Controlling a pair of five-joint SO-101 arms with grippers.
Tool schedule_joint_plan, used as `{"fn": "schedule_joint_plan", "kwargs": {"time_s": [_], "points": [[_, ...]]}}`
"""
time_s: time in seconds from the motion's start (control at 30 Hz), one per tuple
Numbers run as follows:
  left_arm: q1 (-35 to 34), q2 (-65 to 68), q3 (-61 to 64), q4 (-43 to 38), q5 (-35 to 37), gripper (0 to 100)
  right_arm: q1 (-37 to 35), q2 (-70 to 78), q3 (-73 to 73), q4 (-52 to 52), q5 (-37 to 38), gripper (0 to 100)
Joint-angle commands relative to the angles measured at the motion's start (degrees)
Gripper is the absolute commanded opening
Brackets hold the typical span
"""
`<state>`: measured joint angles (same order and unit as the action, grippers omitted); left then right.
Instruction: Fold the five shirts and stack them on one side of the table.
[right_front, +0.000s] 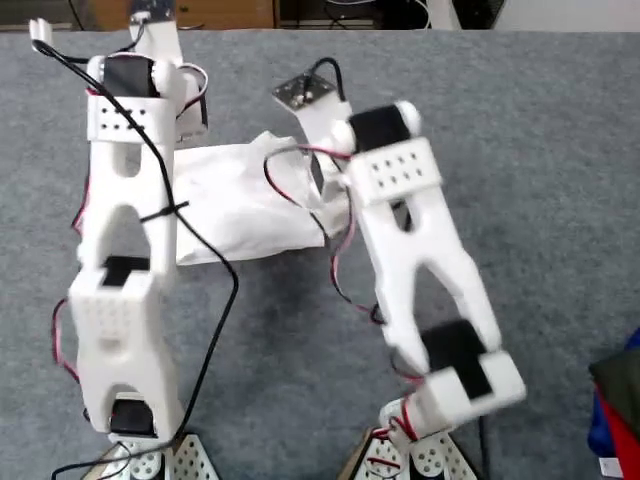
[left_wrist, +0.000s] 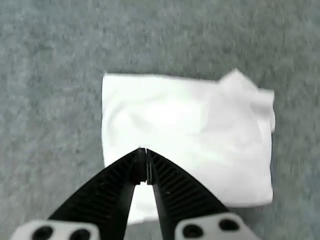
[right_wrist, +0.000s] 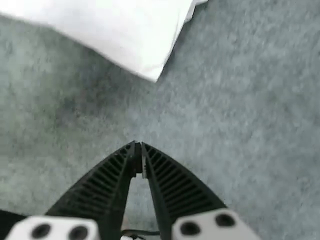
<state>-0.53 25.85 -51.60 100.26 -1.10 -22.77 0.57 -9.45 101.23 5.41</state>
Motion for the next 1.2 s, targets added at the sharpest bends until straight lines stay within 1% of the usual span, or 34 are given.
{"fn": "schedule_joint_plan", "kwargs": {"time_s": [0.0,0.13,0.17,0.2,0.23,0.3,0.33,0.4,0.47,0.53,0.6,0.67,0.8,0.93,1.07,1.17], "points": [[1.49,-19.65,20.92,0.70,-2.46,2,0.75,-11.38,7.78,0.88,-0.53,0.9],[1.49,-36.62,38.51,0.00,-5.27,2,0.75,-19.21,19.47,0.88,-1.05,0.9],[1.49,-40.66,42.11,0.00,-5.80,2,0.75,-20.70,22.11,0.79,-2.29,0.9],[1.23,-44.44,45.54,0.00,-6.15,2,0.75,-21.76,24.40,0.70,-5.10,0.9],[0.53,-47.87,48.62,0.00,-6.24,2,0.75,-22.11,26.15,0.09,-9.14,0.9],[-1.14,-53.67,53.98,0.00,-6.15,2,0.57,-21.41,28.79,-2.90,-19.69,0.9],[-2.20,-56.40,56.26,0.00,-6.15,2,-0.04,-20.62,29.58,-5.36,-25.23,0.9],[-5.63,-60.70,60.13,-0.18,-6.15,2,-1.80,-18.07,30.55,-10.46,-33.32,1.6],[-8.97,-63.87,63.30,-0.44,-6.24,2,-4.35,-14.55,30.29,-15.91,-41.49,6.0],[-12.22,-65.98,66.20,-0.44,-7.30,2,-6.46,-10.15,30.20,-21.80,-51.69,14.2],[-15.12,-67.82,69.19,-0.44,-9.76,2,-7.34,-5.49,28.62,-25.58,-60.66,22.8],[-17.93,-68.97,71.38,-0.53,-11.08,2,-8.22,-0.75,24.75,-26.11,-66.64,26.4],[-23.12,-70.46,74.20,-0.70,-12.84,2,-9.98,9.27,14.20,-26.02,-74.90,26.3],[-26.64,-71.34,74.46,-0.70,-13.89,2,-10.59,17.27,3.74,-26.02,-82.99,26.4],[-28.04,-71.52,74.46,-0.70,-14.24,2,-10.59,23.52,-6.20,-25.85,-89.32,26.4],[-28.22,-71.52,74.46,-0.70,-14.24,2,-10.59,27.12,-10.33,-25.76,-93.01,26.6]]}}
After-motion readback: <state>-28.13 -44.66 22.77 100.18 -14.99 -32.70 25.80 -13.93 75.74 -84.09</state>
